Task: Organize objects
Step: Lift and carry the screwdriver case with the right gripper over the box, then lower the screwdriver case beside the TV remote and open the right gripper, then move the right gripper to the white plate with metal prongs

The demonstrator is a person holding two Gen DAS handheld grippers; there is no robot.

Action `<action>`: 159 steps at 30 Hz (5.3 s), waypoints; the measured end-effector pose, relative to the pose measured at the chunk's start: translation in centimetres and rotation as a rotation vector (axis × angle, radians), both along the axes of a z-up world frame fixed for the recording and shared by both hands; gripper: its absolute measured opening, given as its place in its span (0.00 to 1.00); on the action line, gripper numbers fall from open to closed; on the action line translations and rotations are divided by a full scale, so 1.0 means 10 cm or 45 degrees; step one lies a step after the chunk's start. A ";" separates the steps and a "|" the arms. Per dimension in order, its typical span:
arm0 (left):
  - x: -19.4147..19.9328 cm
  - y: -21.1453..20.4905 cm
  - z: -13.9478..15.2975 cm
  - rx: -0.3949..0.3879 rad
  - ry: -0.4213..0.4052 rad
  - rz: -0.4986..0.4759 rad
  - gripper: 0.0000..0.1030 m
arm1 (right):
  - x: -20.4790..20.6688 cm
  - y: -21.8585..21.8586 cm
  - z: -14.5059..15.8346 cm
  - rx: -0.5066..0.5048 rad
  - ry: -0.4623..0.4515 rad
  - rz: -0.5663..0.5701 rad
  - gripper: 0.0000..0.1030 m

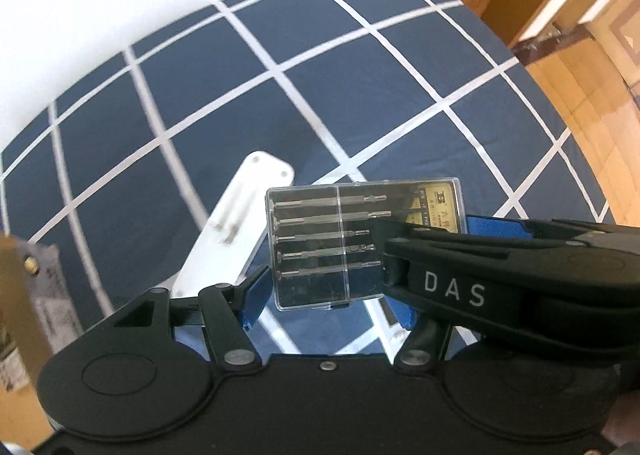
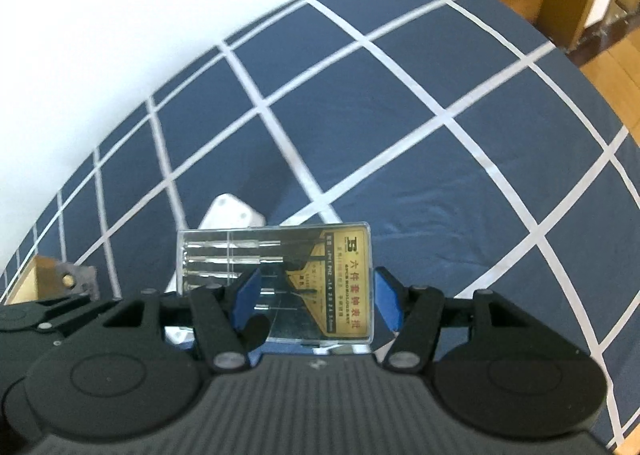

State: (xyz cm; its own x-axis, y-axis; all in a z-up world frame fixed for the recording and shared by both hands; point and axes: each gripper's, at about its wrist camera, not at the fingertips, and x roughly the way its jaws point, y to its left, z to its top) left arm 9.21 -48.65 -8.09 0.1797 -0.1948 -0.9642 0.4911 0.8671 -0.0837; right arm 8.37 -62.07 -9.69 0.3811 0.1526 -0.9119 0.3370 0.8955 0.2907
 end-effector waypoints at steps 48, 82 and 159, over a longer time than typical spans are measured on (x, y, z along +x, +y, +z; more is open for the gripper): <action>-0.87 3.74 0.61 -0.070 -0.134 0.484 0.59 | -0.65 3.71 0.78 -0.061 -0.158 0.446 0.59; -0.03 4.63 -0.75 -0.078 0.250 0.639 0.59 | 0.34 4.79 -0.54 -0.084 0.201 0.629 0.59; -1.11 3.98 0.64 -0.027 -0.088 0.758 1.00 | -0.67 3.49 0.85 -0.086 -0.139 0.519 1.00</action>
